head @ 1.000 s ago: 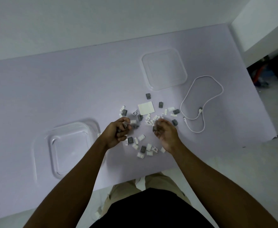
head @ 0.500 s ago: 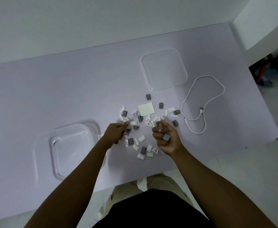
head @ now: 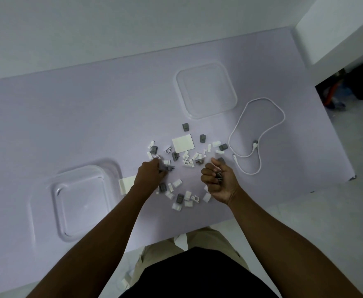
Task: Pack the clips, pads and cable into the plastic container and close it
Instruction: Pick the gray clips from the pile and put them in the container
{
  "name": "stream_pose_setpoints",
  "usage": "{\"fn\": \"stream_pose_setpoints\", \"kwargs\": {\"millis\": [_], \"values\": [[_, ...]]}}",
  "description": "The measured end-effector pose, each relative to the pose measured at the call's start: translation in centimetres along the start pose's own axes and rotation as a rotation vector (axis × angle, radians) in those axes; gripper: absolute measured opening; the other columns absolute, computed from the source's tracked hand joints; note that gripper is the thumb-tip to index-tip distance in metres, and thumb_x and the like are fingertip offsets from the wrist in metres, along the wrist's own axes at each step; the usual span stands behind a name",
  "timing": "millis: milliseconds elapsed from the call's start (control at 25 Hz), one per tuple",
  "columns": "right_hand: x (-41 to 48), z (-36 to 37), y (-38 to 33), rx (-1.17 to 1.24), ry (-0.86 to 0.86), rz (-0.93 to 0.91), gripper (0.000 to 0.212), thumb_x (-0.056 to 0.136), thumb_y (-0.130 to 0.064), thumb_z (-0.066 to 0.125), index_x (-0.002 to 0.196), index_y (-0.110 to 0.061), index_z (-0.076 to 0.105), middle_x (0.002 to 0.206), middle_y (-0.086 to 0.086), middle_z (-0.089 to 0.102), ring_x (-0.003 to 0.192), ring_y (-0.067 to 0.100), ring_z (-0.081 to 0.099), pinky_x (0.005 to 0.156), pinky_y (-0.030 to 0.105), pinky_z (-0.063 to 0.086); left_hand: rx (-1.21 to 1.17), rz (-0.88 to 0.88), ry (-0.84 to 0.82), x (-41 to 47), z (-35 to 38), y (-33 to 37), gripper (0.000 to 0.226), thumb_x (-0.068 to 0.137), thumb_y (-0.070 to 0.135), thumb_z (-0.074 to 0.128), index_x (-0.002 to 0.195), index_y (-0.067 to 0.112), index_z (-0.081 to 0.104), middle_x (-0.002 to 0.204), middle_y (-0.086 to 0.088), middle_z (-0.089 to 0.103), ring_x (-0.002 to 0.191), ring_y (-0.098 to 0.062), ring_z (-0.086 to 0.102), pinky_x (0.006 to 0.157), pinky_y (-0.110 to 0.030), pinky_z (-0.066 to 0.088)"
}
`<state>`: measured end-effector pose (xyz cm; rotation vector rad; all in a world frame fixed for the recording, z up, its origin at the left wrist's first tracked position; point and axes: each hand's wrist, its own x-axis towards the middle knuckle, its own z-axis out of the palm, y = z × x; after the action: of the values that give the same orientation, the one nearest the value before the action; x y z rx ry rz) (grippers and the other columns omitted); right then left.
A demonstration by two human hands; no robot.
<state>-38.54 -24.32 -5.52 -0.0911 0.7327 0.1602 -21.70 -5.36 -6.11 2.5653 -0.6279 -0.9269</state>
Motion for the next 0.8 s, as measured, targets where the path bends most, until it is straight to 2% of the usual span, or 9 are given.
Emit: {"fn": "stream_pose_setpoints", "kwargs": {"millis": [160, 240, 320, 360, 440, 600, 720, 800], "values": [[0.3, 0.1, -0.7, -0.263, 0.399, -0.276, 0.024, 0.094, -0.027, 0.059, 0.073, -0.015, 0.059, 0.059, -0.002, 0.048, 0.041, 0.007, 0.038, 0.032, 0.015, 0.018, -0.041, -0.034, -0.006, 0.2, -0.2, 0.1, 0.026, 0.092, 0.033, 0.058, 0.099, 0.008, 0.057, 0.088, -0.011, 0.064, 0.075, -0.025, 0.058, 0.065, -0.030, 0.041], [1.2, -0.6, -0.7, -0.590, 0.584, -0.446, 0.022, 0.096, -0.021, 0.059, 0.078, -0.013, 0.066, 0.061, 0.001, 0.051, 0.045, 0.011, 0.038, 0.037, 0.019, 0.026, -0.105, -0.070, 0.000, 0.3, -0.2, -0.1, 0.021, 0.092, 0.031, 0.056, 0.094, 0.011, 0.056, 0.083, -0.008, 0.062, 0.072, -0.024, 0.056, 0.064, -0.030, 0.041], [2.1, -1.4, -0.6, -1.055, 0.680, -0.633, 0.015, 0.095, -0.013, 0.061, 0.084, -0.013, 0.071, 0.068, 0.001, 0.060, 0.056, 0.013, 0.051, 0.050, 0.027, 0.046, -0.124, -0.057, 0.007, 0.2, -0.2, 0.0, 0.021, 0.095, 0.028, 0.052, 0.086, 0.009, 0.055, 0.078, -0.007, 0.062, 0.071, -0.025, 0.056, 0.064, -0.030, 0.041], [2.4, -1.7, -0.5, -1.248, 0.662, -0.711, 0.010, 0.093, -0.012, 0.063, 0.089, -0.014, 0.072, 0.076, 0.002, 0.067, 0.065, 0.014, 0.059, 0.061, 0.030, 0.054, -0.116, -0.042, 0.010, 0.2, -0.2, 0.0, 0.023, 0.095, 0.026, 0.050, 0.085, 0.006, 0.057, 0.077, -0.008, 0.063, 0.071, -0.025, 0.057, 0.064, -0.030, 0.042], [2.8, -1.9, -0.4, -1.506, 0.585, -0.802, 0.010, 0.088, -0.015, 0.070, 0.098, -0.015, 0.072, 0.094, 0.003, 0.073, 0.082, 0.016, 0.067, 0.076, 0.029, 0.057, -0.099, -0.011, -0.001, 0.1, -0.2, 0.2, 0.022, 0.094, 0.021, 0.050, 0.079, 0.007, 0.058, 0.075, -0.008, 0.063, 0.070, -0.024, 0.057, 0.063, -0.030, 0.041], [3.6, -1.7, -0.6, -1.672, 0.541, -0.815, 0.021, 0.084, -0.018, 0.075, 0.103, -0.016, 0.067, 0.100, 0.001, 0.071, 0.089, 0.015, 0.066, 0.079, 0.025, 0.055, -0.110, 0.002, -0.036, 0.0, -0.3, 0.4, 0.024, 0.086, 0.017, 0.054, 0.062, 0.018, 0.049, 0.065, -0.004, 0.055, 0.063, -0.023, 0.053, 0.053, -0.025, 0.034], [3.9, -1.3, -0.7, -1.717, 0.513, -0.780, 0.023, 0.083, -0.015, 0.076, 0.104, -0.014, 0.066, 0.099, 0.001, 0.069, 0.087, 0.011, 0.064, 0.078, 0.019, 0.052, -0.117, 0.009, -0.095, -0.1, -0.4, 1.0, 0.020, 0.083, 0.018, 0.056, 0.064, 0.015, 0.054, 0.067, -0.004, 0.056, 0.066, -0.025, 0.055, 0.054, -0.025, 0.035], [4.2, -1.4, -0.9, -1.790, 0.493, -0.792, 0.017, 0.083, -0.014, 0.076, 0.097, -0.014, 0.066, 0.094, 0.002, 0.069, 0.084, 0.014, 0.064, 0.077, 0.025, 0.053, -0.150, 0.007, -0.121, -0.1, -0.5, 1.4, 0.024, 0.083, 0.027, 0.055, 0.067, 0.009, 0.058, 0.067, -0.001, 0.054, 0.067, -0.025, 0.054, 0.059, -0.027, 0.037]]}}
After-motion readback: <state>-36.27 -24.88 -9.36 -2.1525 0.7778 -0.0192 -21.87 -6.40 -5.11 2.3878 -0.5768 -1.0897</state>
